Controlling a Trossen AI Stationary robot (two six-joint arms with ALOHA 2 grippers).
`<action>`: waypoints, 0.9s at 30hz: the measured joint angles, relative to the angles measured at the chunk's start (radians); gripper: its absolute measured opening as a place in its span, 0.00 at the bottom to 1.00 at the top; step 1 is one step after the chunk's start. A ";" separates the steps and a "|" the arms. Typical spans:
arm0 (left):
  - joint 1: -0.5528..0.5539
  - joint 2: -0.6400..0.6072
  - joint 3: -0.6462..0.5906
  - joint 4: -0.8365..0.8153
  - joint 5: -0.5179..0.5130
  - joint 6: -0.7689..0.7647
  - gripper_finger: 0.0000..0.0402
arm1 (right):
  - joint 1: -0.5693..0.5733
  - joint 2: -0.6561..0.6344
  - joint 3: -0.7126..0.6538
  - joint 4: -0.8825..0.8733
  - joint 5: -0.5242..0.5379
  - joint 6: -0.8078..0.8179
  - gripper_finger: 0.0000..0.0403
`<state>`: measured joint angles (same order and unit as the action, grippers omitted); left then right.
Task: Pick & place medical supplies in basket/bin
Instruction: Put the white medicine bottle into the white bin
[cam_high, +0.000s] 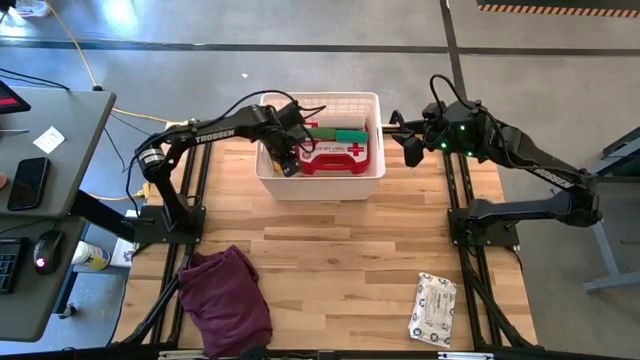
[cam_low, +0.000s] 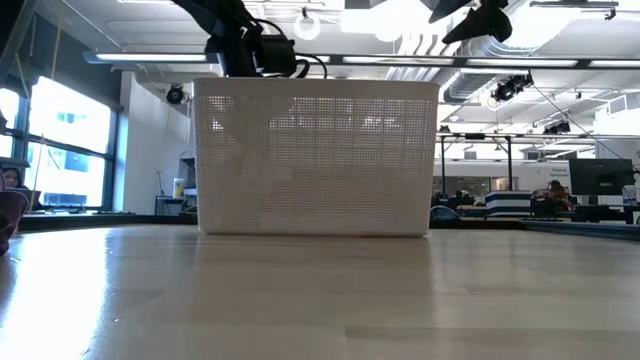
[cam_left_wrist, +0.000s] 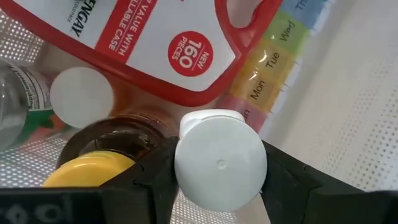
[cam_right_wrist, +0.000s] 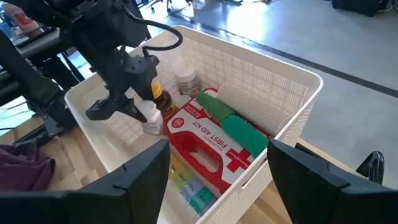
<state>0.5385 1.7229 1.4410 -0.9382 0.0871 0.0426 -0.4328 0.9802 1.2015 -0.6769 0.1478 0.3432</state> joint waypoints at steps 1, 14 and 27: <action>0.000 0.000 0.000 -0.003 -0.010 -0.002 0.56 | 0.000 0.000 0.000 0.000 0.000 0.000 0.64; -0.019 0.061 -0.026 -0.009 -0.042 -0.047 0.57 | 0.000 0.021 0.000 0.001 0.000 -0.003 0.64; -0.016 0.078 -0.009 -0.013 -0.041 -0.052 0.60 | 0.000 0.037 0.000 0.001 -0.006 -0.006 0.64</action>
<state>0.5230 1.8012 1.4320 -0.9512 0.0459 -0.0094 -0.4324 1.0168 1.2011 -0.6758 0.1419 0.3367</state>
